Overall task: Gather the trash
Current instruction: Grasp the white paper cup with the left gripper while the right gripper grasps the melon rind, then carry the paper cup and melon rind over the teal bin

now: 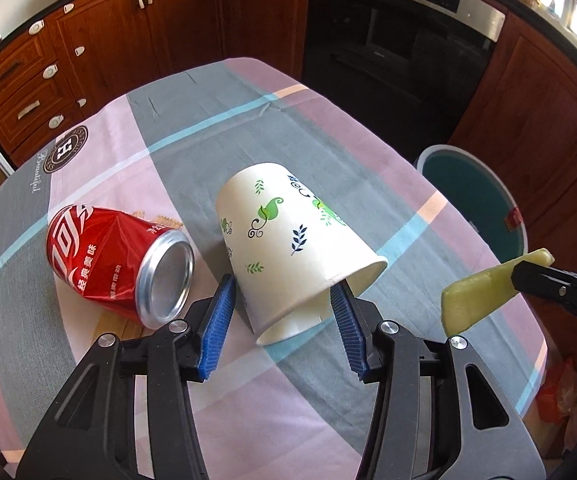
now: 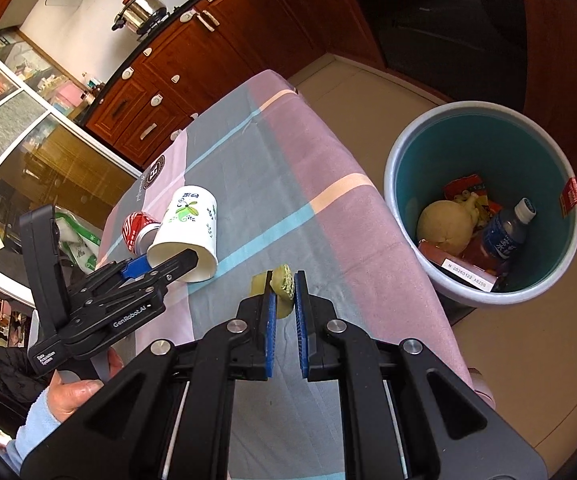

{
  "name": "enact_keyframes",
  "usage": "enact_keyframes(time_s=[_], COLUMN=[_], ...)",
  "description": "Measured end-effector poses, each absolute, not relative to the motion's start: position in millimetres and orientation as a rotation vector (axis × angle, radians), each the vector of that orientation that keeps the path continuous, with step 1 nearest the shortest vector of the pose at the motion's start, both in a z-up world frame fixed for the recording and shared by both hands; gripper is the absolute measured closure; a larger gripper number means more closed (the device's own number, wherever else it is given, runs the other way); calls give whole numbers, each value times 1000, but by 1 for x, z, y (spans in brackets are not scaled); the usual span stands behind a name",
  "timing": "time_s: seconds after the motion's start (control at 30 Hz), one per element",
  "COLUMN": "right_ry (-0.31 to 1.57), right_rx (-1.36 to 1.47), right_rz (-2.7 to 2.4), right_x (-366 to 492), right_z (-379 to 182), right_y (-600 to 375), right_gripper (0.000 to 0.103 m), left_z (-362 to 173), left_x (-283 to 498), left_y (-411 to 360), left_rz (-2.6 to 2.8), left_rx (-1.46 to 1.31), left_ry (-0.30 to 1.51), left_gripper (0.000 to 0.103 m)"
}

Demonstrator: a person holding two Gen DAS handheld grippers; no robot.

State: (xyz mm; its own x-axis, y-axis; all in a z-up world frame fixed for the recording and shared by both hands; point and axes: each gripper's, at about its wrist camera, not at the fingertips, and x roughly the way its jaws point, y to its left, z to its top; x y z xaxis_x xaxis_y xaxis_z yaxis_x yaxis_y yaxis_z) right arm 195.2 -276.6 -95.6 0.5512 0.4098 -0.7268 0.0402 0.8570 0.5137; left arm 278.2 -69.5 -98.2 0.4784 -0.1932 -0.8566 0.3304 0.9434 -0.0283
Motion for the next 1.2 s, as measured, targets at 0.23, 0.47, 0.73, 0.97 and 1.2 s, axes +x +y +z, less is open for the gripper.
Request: enact_keyframes(time_s=[0.23, 0.47, 0.73, 0.97, 1.2], right_ry=[955, 945, 908, 865, 810], right_rx=[548, 580, 624, 677, 740], right_rz=[232, 237, 224, 197, 129], right_x=[195, 192, 184, 177, 171], right_z=[-94, -98, -95, -94, -93], right_y=[-292, -304, -329, -360, -408], right_gripper=[94, 94, 94, 94, 94], left_z=[-101, -84, -63, -45, -34], left_x=[280, 273, 261, 251, 245], left_y=[-77, -86, -113, -141, -186], left_rz=[-265, -237, -270, -339, -442], left_rx=[175, 210, 259, 263, 298], left_ry=[1018, 979, 939, 918, 914], left_gripper=[69, 98, 99, 99, 99])
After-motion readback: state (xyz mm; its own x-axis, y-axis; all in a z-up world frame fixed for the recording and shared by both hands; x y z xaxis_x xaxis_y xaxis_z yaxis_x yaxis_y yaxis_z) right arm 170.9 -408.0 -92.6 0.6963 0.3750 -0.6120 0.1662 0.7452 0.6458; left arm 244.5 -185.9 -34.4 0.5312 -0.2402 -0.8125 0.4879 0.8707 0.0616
